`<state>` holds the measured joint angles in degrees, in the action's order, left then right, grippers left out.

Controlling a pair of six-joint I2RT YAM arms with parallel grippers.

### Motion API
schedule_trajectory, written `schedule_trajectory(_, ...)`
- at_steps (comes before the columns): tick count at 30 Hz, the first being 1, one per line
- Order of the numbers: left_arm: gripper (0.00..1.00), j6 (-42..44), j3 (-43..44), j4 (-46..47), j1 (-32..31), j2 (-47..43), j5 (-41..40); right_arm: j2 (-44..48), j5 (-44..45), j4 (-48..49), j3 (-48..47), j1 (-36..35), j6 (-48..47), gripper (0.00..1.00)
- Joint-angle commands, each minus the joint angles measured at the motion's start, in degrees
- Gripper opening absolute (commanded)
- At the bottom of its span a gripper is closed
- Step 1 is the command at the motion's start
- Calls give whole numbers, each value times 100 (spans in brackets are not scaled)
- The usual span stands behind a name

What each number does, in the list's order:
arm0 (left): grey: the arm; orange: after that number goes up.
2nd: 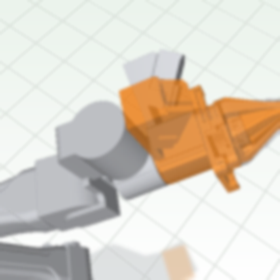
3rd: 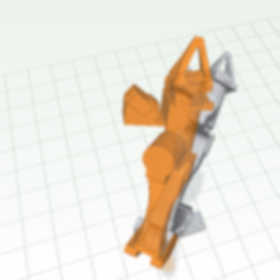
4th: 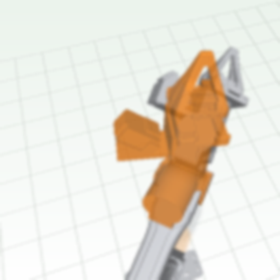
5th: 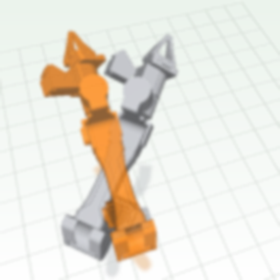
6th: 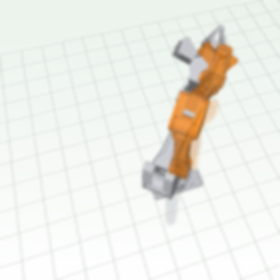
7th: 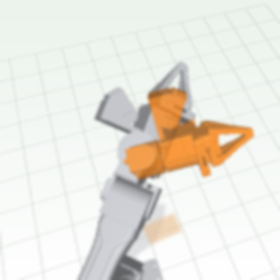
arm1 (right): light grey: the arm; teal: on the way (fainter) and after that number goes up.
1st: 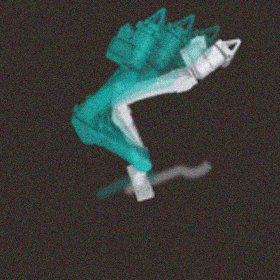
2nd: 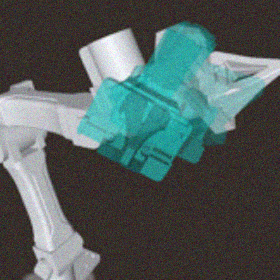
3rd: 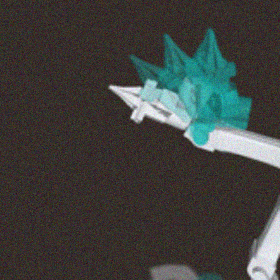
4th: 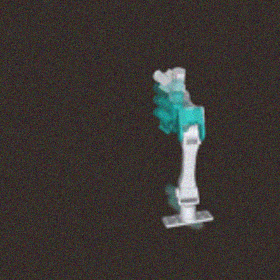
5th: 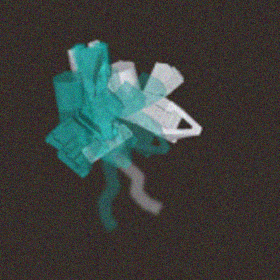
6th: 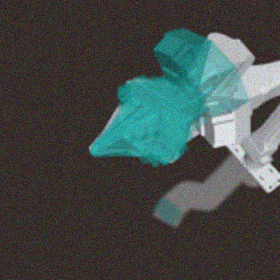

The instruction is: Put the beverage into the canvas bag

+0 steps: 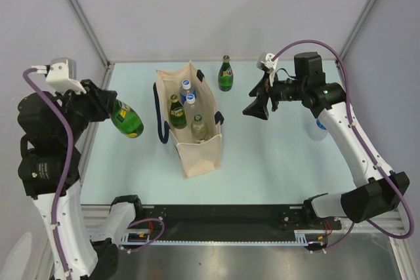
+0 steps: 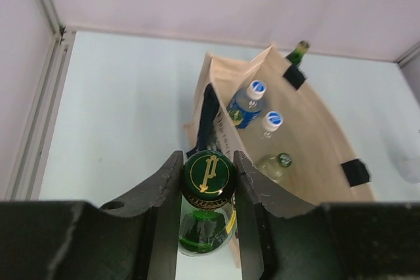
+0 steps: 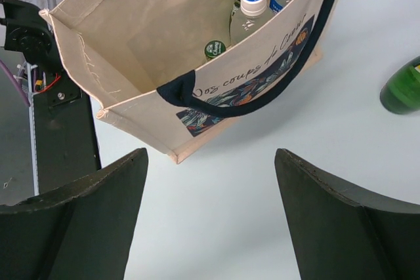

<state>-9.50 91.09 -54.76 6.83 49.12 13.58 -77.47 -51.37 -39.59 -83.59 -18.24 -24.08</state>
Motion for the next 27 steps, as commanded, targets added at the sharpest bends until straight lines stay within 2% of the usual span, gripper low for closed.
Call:
schedule_trajectory(1, 0, -421, 962, 844, -103, 359, 697, -22, 49, -4, -87, 13, -18, 84)
schedule_trajectory(4, 0, -588, 1288, 862, -339, 632, 681, -22, 66, -13, -43, 5, -18, 84)
schedule_trajectory(18, 0, -255, 2238, 932, -2668, 1810, -505, -5, 111, -189, 27, 13, -167, 84)
schedule_trajectory(24, 0, 9, 1773, 1125, -3275, 1970, -883, 39, -865, -1032, -131, -83, -1256, 84)
schedule_trajectory(27, 0, 62, 1334, 1406, -3390, 1952, -936, 66, -1085, -1760, -218, -399, -2370, 85)
